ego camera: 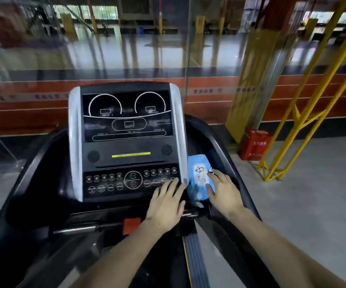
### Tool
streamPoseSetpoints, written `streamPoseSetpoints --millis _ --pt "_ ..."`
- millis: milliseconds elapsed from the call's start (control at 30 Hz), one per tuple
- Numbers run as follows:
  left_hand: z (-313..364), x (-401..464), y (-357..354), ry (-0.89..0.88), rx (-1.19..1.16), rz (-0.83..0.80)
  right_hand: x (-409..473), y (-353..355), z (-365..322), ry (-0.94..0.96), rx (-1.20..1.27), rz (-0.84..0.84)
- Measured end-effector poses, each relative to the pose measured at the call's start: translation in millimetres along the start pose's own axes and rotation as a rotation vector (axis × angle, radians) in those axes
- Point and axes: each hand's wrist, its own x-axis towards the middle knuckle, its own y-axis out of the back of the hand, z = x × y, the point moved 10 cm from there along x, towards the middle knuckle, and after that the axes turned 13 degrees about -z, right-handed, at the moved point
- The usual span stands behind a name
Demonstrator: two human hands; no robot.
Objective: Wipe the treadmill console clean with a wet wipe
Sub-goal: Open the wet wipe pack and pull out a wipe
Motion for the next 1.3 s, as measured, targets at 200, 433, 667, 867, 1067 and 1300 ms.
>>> streamPoseSetpoints --millis 200,433,667,867,1067,1300 --pt "28 52 -31 -0.126 0.17 -0.058 48 -21 17 0.075 0.103 -0.065" --pt "29 84 -49 -0.155 0.317 -0.068 83 -46 32 0.09 0.173 -0.161" --pt "25 93 -59 -0.163 0.37 -0.089 98 -63 56 0.026 0.312 -0.194" --pt "19 93 -66 -0.171 0.41 -0.076 98 -70 68 -0.033 0.447 -0.158" --pt "19 93 -63 -0.188 0.423 -0.052 106 -65 66 -0.152 0.432 -0.109" --pt "19 95 -66 -0.183 0.399 -0.102 105 -72 79 -0.25 0.511 -0.119"
